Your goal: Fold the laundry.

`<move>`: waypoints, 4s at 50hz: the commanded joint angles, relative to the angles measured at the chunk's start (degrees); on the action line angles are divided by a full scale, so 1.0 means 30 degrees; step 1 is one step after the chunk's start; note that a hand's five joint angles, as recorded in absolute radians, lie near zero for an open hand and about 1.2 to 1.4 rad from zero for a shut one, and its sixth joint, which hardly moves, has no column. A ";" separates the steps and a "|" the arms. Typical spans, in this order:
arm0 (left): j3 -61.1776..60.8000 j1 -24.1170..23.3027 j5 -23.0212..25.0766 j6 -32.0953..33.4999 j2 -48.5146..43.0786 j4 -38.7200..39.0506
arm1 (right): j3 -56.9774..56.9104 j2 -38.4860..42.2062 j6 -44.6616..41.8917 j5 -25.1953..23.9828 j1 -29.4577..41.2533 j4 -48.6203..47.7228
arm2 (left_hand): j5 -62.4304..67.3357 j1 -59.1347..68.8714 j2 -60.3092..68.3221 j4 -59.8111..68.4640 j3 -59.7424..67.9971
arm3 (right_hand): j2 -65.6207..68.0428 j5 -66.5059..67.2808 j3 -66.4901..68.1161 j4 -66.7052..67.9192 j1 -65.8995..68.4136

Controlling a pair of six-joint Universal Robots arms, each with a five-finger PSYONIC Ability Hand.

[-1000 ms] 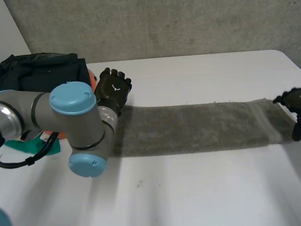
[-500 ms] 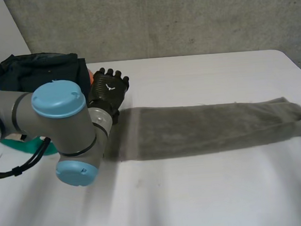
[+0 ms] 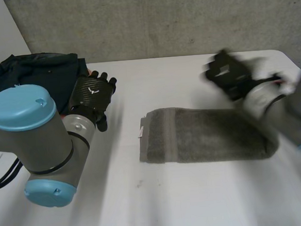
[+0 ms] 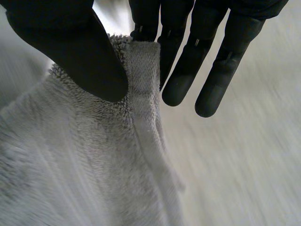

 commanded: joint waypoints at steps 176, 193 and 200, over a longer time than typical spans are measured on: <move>0.8336 -0.2701 1.0721 -0.6540 -0.1586 -0.7073 | -1.1143 1.0261 1.7688 0.7679 -0.5497 0.1878 | -0.0405 0.0263 0.0014 0.0069 -0.0140 | 0.4173 0.4368 0.3970 0.3784 0.5423; 0.8336 -0.2788 1.0721 -0.6540 -0.1556 -0.7073 | -2.2869 1.6388 1.7659 0.8560 -0.8487 0.5454 | -0.0349 0.0319 0.0070 0.0125 -0.0084 | 0.4173 0.4368 0.3970 0.3784 0.5423; 0.8454 -0.2788 1.0721 -0.6540 -0.1586 -0.7044 | -2.2958 1.6418 1.7659 0.9233 -0.9132 0.5454 | -0.0349 0.0319 0.0070 0.0125 -0.0084 | 0.4173 0.4368 0.3970 0.3784 0.5423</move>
